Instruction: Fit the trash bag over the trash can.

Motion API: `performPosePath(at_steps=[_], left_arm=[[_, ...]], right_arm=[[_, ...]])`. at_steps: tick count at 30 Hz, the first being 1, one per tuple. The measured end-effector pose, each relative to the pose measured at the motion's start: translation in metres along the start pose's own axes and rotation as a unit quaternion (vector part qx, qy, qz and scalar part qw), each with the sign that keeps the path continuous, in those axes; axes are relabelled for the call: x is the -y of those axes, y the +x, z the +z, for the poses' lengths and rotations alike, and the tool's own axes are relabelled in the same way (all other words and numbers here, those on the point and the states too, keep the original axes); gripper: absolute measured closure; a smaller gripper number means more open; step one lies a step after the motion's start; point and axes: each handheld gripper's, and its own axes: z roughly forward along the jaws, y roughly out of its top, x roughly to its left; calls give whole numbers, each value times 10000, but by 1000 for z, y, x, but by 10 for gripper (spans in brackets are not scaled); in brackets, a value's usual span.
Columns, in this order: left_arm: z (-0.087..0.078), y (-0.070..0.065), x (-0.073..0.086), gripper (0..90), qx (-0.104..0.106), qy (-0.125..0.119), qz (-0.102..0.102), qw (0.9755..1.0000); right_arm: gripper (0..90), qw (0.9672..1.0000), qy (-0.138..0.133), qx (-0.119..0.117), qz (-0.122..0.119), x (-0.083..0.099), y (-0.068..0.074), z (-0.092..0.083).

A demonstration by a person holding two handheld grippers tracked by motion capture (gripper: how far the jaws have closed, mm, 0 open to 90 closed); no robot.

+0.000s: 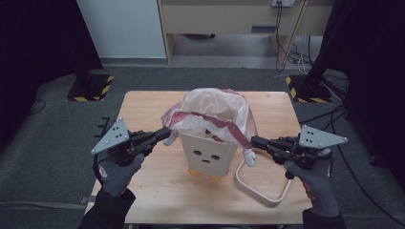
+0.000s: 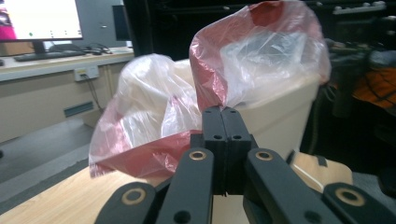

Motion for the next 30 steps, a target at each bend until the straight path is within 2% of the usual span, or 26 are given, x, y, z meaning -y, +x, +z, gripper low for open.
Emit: performPosePath(at_steps=[5,9,13,14,18,23,27,30], left_arm=[[-2,0,8,900,49,233,18,9997],[-3,1,8,886,26,214,-88,9997],[-12,2,3,812,-3,-125,-358,9993],[-14,2,1,793,-15,-221,-420,9989],[-19,3,-8,744,-118,-497,-552,9972],[-17,3,-17,690,-200,-672,-589,9958],[-11,4,-24,666,-214,-733,-541,9956],[-8,6,-30,654,-213,-863,-586,9943]], right_arm=[[900,9997,179,140,-14,5,-2,2],[872,9997,183,156,49,5,-2,5],[732,9998,-61,187,81,-1,0,3],[708,9996,-157,220,84,-3,0,2],[640,9986,-480,100,179,-17,3,0],[577,9979,-629,-11,146,-32,9,7],[559,9979,-619,-116,124,-37,14,17],[555,9975,-664,-187,149,-41,16,23]])
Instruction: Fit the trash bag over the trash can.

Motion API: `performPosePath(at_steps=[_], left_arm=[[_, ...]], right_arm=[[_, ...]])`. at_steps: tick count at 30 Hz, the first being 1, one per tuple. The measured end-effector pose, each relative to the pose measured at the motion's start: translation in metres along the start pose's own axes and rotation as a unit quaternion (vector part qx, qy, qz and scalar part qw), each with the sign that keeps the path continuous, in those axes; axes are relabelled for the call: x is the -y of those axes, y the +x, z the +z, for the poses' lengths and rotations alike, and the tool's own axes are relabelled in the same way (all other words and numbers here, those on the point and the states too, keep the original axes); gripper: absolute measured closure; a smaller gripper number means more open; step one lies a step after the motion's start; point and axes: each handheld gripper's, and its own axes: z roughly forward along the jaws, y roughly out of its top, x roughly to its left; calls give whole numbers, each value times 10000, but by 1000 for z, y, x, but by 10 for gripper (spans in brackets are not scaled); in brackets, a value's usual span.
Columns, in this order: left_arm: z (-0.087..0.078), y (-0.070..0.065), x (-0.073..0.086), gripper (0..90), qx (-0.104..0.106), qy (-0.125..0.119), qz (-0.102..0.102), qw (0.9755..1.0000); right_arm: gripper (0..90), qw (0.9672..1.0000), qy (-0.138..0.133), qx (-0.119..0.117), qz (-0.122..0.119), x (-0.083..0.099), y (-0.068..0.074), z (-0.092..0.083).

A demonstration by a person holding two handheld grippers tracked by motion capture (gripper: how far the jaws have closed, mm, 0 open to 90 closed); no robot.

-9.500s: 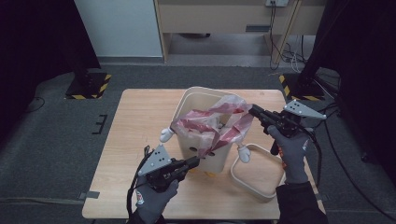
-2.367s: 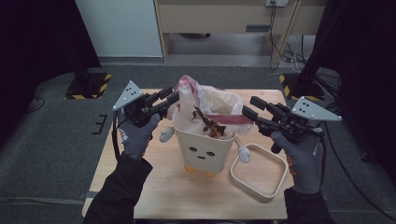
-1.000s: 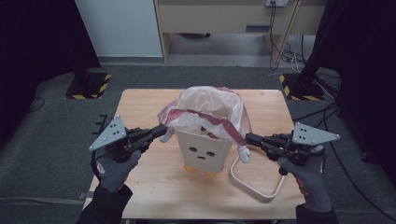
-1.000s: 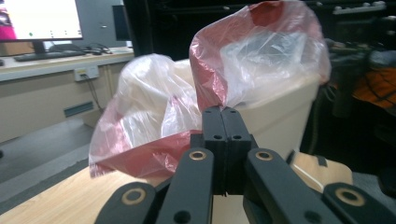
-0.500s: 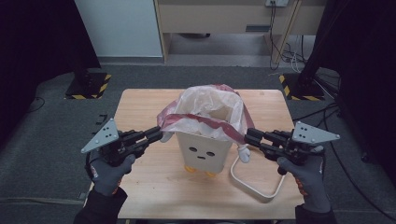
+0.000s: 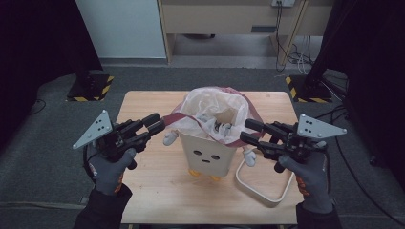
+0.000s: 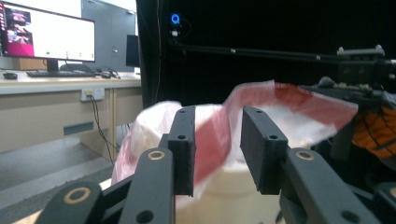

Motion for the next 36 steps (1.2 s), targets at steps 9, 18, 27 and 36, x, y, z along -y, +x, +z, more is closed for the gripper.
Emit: performPosePath(at_steps=[9,18,27,36], left_arm=[[10,15,-20,619,-591,-140,-213,9979],[50,25,-17,557,-550,513,-341,9966],[32,5,2,537,-290,791,-358,9958],[15,-13,22,501,-33,952,-315,9950]], right_arm=[[533,9981,-84,603,37,-13,-3,7],[486,9953,386,880,146,-2,-5,19],[438,9951,526,782,314,16,3,7],[412,9946,668,736,281,26,11,0]])
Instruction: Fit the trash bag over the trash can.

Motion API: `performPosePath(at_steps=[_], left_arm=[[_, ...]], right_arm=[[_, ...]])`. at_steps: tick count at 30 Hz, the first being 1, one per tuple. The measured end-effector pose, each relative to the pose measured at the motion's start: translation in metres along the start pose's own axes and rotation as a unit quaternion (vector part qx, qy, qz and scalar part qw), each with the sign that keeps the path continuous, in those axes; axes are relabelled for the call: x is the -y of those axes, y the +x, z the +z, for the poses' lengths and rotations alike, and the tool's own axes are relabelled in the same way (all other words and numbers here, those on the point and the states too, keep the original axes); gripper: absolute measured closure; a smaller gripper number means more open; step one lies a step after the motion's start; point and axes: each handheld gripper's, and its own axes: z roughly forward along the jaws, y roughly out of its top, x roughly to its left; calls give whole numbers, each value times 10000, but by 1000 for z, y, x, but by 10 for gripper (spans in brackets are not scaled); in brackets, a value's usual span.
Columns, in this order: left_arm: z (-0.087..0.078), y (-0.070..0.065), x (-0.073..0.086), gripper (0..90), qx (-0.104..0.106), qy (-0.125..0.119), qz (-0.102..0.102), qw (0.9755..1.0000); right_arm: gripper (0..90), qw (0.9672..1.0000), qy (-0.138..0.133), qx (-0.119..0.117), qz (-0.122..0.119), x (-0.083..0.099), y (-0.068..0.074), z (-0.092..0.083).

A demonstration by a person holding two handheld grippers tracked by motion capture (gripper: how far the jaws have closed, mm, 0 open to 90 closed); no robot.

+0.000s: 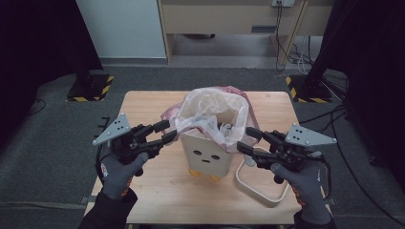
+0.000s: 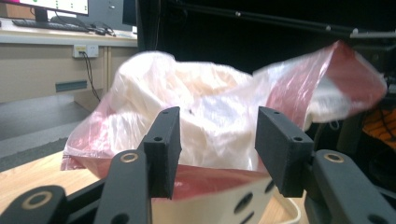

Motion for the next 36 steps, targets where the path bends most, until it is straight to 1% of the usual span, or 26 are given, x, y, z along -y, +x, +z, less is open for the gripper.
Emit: performPosePath(at_steps=[2,6,10,12,16,17,19,21,24,26,30,32,34,36], left_arm=[[-1,-2,4,491,40,62,-24,10000],[-1,-4,9,486,3,91,-36,10000],[5,-6,11,487,-1,213,4,9998],[7,-7,13,490,-25,298,39,9995],[12,-5,17,518,-74,434,69,9990],[13,-4,18,531,-61,461,45,9989],[16,-3,20,576,-45,491,40,9988],[17,-2,21,618,-147,541,106,9984],[16,1,22,709,-115,568,136,9982],[15,1,23,770,-174,598,224,9978],[13,3,23,884,-195,648,293,9973],[13,4,23,900,-265,705,390,9964],[12,6,23,900,-342,722,451,9958],[10,8,23,900,-492,715,555,9947]], right_arm=[[404,10000,50,-10,-6,3,0,0],[404,9999,149,21,3,10,-1,1],[409,9997,252,10,-17,16,0,4],[416,9994,330,46,-70,17,0,5],[441,9990,431,47,-89,22,-2,6],[451,9989,455,52,-94,24,-2,6],[479,9987,486,41,-121,25,-4,7],[517,9986,502,44,-163,27,-5,8],[582,9984,525,69,-211,27,-6,7],[622,9980,560,101,-283,28,-7,6],[724,9976,593,88,-345,28,-8,4],[788,9978,561,104,-345,28,-10,3],[827,9980,533,126,-327,30,-13,1],[852,9983,480,147,-304,32,-17,-1]])
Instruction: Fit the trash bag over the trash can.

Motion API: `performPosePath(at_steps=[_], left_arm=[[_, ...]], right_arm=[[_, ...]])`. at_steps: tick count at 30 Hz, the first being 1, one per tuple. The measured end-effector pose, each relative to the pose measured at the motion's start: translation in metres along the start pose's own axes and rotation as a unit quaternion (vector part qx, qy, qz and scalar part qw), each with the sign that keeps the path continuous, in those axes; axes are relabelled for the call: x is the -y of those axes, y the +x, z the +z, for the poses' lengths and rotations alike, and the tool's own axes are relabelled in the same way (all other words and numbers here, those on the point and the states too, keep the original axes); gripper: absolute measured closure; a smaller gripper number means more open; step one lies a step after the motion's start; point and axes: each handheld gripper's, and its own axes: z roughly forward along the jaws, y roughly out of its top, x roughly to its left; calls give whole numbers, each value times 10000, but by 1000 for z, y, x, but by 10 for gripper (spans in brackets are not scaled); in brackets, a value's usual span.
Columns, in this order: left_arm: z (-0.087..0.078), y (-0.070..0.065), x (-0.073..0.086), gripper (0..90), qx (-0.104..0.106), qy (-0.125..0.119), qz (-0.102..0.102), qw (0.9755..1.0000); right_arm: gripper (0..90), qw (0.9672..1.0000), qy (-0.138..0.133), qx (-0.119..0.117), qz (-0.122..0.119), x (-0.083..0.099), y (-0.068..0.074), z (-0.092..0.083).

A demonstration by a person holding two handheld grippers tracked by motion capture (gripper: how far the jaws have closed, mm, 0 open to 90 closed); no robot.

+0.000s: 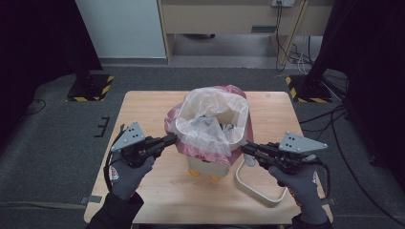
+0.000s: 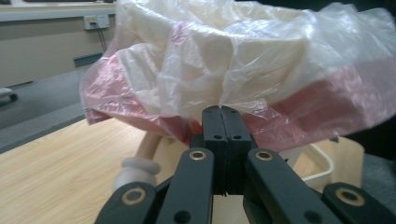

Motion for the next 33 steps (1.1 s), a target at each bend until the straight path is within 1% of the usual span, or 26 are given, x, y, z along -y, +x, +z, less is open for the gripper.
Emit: performPosePath(at_steps=[2,3,5,6,7,9,11,12,13,14,16,18,21,23,26,28,30,32,33], left_arm=[[-1,4,1,900,-181,29,52,9998],[-1,6,2,900,-319,71,129,9994],[-1,10,6,900,-376,73,49,9993],[0,10,7,900,-428,86,74,9990],[1,11,8,900,-453,88,75,9989],[1,13,11,900,-419,-14,0,9991],[0,15,12,900,-388,-85,-22,9992],[-1,15,12,900,-367,-151,-72,9992],[-3,16,13,868,-406,-197,-87,9989],[-6,18,14,842,-475,-228,-91,9986],[-12,21,16,761,-550,-304,-154,9979],[-18,23,19,699,-685,-348,-186,9969],[-26,28,26,626,-830,-419,-307,9952],[-31,32,32,591,-977,-368,-355,9939],[-34,36,43,532,-1104,-270,-456,9925],[-34,39,56,506,-1183,-20,-472,9919],[-31,41,69,491,-1262,244,-522,9903],[-26,44,86,465,-1283,546,-596,9884],[-23,46,94,451,-1308,686,-639,9870]], right_arm=[[859,10000,-7,71,17,2,-4,-1],[862,9999,-10,100,14,3,-5,-1],[863,9998,5,187,7,5,-9,-1],[861,9998,19,213,-3,6,-10,0],[859,9998,40,212,12,7,-11,1],[839,9998,33,215,7,9,-12,4],[775,9998,23,215,30,9,-12,6],[725,9998,10,207,19,9,-13,5],[669,9998,-28,197,24,9,-13,4],[643,9998,-83,174,52,9,-13,3],[596,9997,-221,87,84,7,-13,-3],[564,9991,-400,5,125,5,-12,-8],[508,9973,-694,-119,212,0,-13,-16],[487,9967,-768,-105,230,-2,-15,-20],[452,9964,-812,-22,250,-4,-21,-24],[438,9948,-962,5,338,-5,-24,-25],[421,9934,-1060,73,437,-7,-28,-25],[411,9926,-1087,197,505,-8,-32,-24],[406,9919,-1114,262,548,-9,-33,-23]])
